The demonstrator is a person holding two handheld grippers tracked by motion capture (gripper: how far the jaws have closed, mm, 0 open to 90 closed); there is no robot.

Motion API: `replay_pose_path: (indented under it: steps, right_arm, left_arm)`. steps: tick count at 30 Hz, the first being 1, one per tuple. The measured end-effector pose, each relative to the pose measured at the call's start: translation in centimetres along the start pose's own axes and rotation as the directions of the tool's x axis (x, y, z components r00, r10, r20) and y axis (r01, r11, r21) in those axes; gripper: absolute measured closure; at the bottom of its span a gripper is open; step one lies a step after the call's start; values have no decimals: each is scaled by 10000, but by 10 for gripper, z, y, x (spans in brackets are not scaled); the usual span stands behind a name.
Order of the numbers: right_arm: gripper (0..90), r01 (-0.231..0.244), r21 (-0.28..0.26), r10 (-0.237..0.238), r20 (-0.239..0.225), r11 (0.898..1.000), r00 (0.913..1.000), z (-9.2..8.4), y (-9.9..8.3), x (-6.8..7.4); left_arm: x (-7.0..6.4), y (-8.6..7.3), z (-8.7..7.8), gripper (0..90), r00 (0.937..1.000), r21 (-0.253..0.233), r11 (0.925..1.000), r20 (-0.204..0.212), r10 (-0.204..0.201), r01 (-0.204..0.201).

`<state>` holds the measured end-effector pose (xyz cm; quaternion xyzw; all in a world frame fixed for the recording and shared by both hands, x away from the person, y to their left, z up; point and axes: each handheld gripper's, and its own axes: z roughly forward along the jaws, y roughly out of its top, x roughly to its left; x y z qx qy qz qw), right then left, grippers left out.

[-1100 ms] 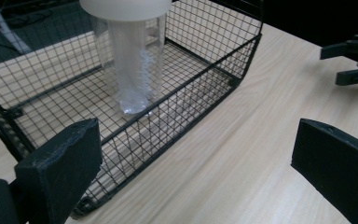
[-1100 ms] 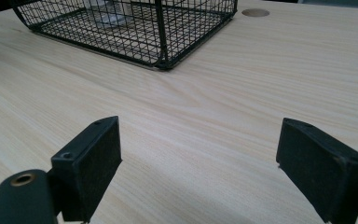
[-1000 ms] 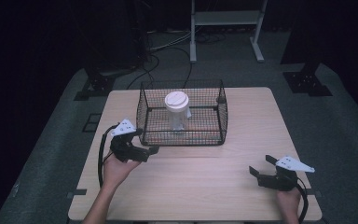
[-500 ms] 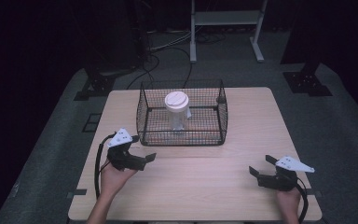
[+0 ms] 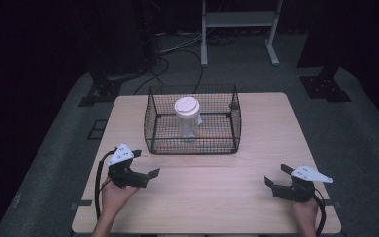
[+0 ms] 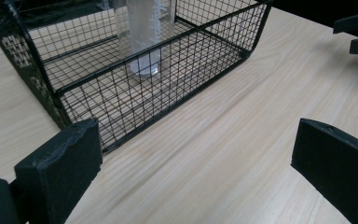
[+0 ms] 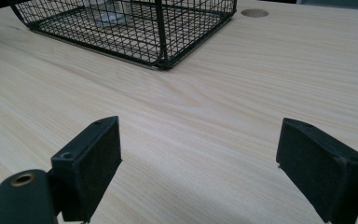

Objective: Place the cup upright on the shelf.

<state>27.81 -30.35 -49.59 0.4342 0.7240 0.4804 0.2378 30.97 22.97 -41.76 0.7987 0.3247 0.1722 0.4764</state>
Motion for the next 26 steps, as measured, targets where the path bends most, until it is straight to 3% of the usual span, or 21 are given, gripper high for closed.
replay_pose_path:
  steps: [11,21,26]
  right_arm:
    - [129,34,8,-34,19,10000,10000,0,0,0]
    - [129,48,2,-48,17,10000,10000,0,0,1]
    - [129,48,-18,-48,-14,10000,10000,0,0,0]
  left_arm:
    - [3,-20,-13,9,9987,-618,9973,-287,-424,405]
    - [3,-37,-18,9,9969,-503,9980,-663,-415,382]
    - [5,-48,-18,9,9967,-285,9980,-572,-580,565]
